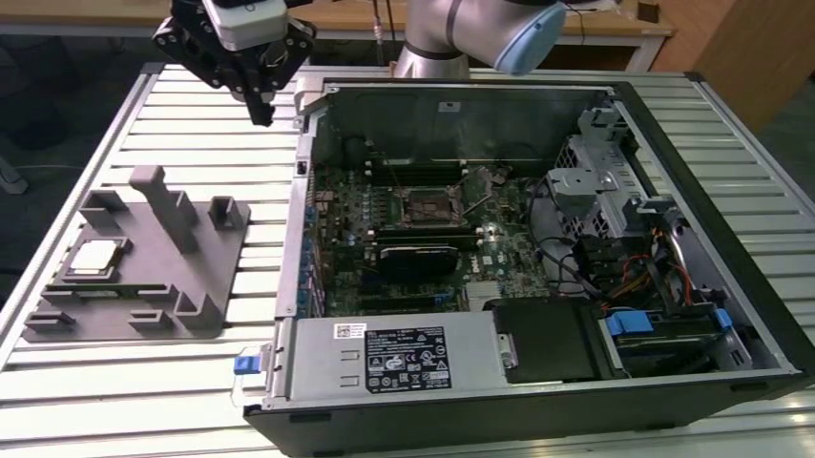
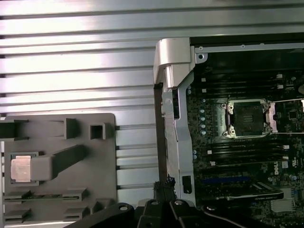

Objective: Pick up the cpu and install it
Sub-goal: 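Reach for the cpu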

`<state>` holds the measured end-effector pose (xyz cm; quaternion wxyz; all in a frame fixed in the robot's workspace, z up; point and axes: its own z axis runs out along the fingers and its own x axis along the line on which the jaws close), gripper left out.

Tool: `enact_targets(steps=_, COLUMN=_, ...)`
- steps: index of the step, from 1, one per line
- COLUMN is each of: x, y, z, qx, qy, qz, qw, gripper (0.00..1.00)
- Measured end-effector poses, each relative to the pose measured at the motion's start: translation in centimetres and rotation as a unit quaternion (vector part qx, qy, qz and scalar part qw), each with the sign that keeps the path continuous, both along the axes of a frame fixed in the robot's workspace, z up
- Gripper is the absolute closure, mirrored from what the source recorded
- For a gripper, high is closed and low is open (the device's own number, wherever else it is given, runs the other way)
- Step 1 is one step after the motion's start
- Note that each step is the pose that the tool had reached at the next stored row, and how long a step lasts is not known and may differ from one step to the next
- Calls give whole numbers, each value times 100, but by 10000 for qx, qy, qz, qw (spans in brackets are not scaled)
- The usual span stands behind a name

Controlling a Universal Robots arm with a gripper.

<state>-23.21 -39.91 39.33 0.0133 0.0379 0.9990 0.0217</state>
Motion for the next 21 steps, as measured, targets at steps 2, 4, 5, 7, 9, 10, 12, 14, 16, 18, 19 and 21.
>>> enact_targets(steps=2, x=-23, y=0, z=0, qx=0, qy=0, qz=0, qw=10000, gripper=89)
enact_targets(steps=4, x=-46, y=-1, z=0, qx=0, qy=0, qz=0, qw=10000, gripper=89)
enact_targets(steps=5, x=-59, y=-1, z=0, qx=0, qy=0, qz=0, qw=10000, gripper=89)
enact_targets(steps=7, x=-84, y=-1, z=0, qx=0, qy=0, qz=0, qw=10000, gripper=89)
enact_targets(steps=9, x=-111, y=-1, z=0, qx=0, qy=0, qz=0, qw=10000, gripper=89)
enact_targets(steps=10, x=-124, y=-2, z=0, qx=0, qy=0, qz=0, qw=10000, gripper=89)
enact_targets(steps=12, x=-150, y=-2, z=0, qx=0, qy=0, qz=0, qw=10000, gripper=89)
enact_targets(steps=14, x=-176, y=-2, z=0, qx=0, qy=0, qz=0, qw=10000, gripper=89)
enact_targets(steps=16, x=-202, y=-3, z=0, qx=0, qy=0, qz=0, qw=10000, gripper=89)
enact_targets(steps=18, x=-227, y=-3, z=0, qx=0, qy=0, qz=0, qw=10000, gripper=89)
enact_targets(steps=19, x=-240, y=-3, z=0, qx=0, qy=0, qz=0, qw=10000, gripper=89)
enact_targets(steps=21, x=-266, y=-4, z=0, qx=0, qy=0, qz=0, qw=10000, gripper=89)
